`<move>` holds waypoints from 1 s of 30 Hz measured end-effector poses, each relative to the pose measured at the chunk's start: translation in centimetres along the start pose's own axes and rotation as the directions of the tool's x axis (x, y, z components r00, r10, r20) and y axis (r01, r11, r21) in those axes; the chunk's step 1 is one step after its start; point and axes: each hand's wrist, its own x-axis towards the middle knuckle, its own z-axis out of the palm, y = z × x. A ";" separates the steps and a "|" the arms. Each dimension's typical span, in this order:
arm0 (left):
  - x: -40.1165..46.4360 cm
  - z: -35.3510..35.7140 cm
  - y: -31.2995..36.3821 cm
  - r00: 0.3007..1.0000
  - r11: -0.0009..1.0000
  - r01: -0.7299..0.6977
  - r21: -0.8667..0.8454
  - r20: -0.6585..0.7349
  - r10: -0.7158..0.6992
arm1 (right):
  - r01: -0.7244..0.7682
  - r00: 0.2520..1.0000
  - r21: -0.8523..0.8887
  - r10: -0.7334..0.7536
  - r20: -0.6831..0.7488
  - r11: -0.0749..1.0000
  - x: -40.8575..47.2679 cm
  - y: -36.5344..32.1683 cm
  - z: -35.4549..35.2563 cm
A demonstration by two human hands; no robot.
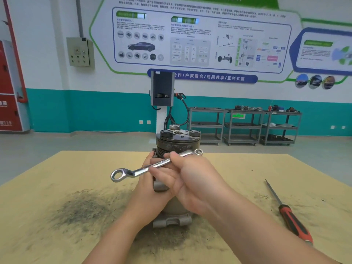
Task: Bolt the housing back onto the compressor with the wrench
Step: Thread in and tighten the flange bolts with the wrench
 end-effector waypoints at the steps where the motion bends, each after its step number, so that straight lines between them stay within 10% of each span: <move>1: 0.0 0.0 -0.4 1.000 0.999 0.013 -0.042 0.008 -0.013 | 0.046 0.999 -0.056 -0.046 -0.003 0.997 -0.6 -0.7 -0.5; 8: -0.4 0.0 -0.3 0.998 0.986 0.065 -0.153 -0.008 -0.068 | 0.012 0.983 -0.631 -0.126 -0.136 0.776 -3.5 -4.9 -6.2; 23: -0.6 0.0 -0.1 0.999 0.989 0.037 -0.145 -0.010 -0.039 | -0.335 0.926 -0.631 0.368 -0.082 0.700 -1.8 -10.1 -8.2; 30: -0.4 0.2 -0.6 1.000 0.989 0.018 -0.144 -0.022 -0.021 | -0.259 0.966 -0.217 0.257 -0.041 0.941 -3.3 -3.7 -4.5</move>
